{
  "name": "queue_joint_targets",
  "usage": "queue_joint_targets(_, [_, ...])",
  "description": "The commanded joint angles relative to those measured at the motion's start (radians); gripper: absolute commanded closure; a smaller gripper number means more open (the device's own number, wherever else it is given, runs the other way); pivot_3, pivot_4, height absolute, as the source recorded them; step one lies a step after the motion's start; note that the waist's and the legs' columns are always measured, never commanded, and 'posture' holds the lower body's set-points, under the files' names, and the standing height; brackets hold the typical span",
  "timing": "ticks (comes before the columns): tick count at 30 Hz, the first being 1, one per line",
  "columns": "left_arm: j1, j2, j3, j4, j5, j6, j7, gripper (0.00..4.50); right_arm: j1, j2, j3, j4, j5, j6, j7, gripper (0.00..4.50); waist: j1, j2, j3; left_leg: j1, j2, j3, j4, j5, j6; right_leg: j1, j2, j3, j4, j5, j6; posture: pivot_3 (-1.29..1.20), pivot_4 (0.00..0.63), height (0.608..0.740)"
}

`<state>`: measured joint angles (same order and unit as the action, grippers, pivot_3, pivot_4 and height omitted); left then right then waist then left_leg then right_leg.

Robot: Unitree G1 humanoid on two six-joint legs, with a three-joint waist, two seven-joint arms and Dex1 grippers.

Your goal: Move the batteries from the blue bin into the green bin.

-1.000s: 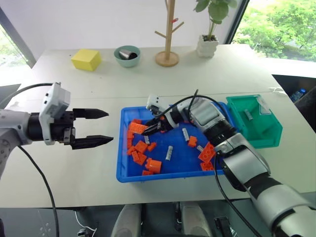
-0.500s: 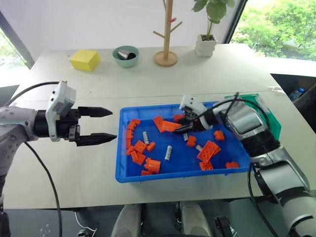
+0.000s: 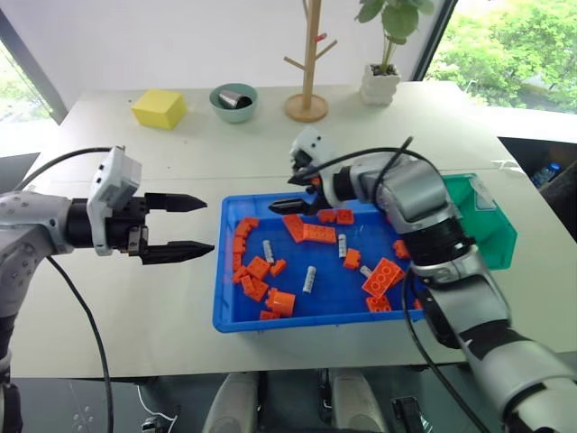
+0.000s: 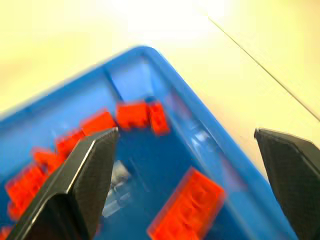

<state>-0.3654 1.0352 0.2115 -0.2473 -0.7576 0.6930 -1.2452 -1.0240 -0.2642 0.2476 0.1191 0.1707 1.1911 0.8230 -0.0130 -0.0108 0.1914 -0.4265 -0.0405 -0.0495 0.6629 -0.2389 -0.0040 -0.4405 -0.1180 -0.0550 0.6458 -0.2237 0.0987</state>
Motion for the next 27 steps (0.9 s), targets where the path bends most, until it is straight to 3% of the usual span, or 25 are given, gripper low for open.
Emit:
queue_joint_targets(1, [0.005,0.023,0.039,-0.009,-0.001,-0.006,-0.007,0.00,0.025,0.040,-0.021,-0.107,0.009,0.179,-0.116,0.05,0.000,0.000,0.000,0.000,0.000,0.000,0.000,0.000,0.000,0.000,0.000,0.000,0.000,0.000,0.000,0.00,0.150,0.702])
queue_joint_targets(8, [0.014,0.027,0.044,-0.002,0.003,-0.011,-0.012,0.00,0.120,0.079,0.065,-0.218,0.033,0.281,-0.230,0.05,-0.005,0.000,0.000,0.000,0.000,0.000,0.000,0.000,0.000,0.000,0.000,0.000,0.000,0.000,0.000,0.00,0.150,0.702])
queue_joint_targets(16, [0.010,0.022,0.042,-0.006,0.002,-0.012,-0.011,0.00,0.123,0.122,0.116,-0.188,0.052,0.218,-0.270,0.05,-0.009,0.000,0.000,0.000,0.000,0.000,0.000,0.000,0.000,-0.001,0.001,0.000,0.001,0.000,0.000,0.00,0.150,0.702])
queue_joint_targets(27, [0.011,0.017,0.050,-0.003,0.003,-0.015,-0.002,0.00,0.080,0.062,0.170,-0.217,0.021,0.078,-0.294,0.05,-0.008,0.000,0.000,0.000,0.000,0.000,0.000,0.000,0.000,-0.001,0.001,0.000,0.001,0.000,0.000,0.00,0.150,0.702])
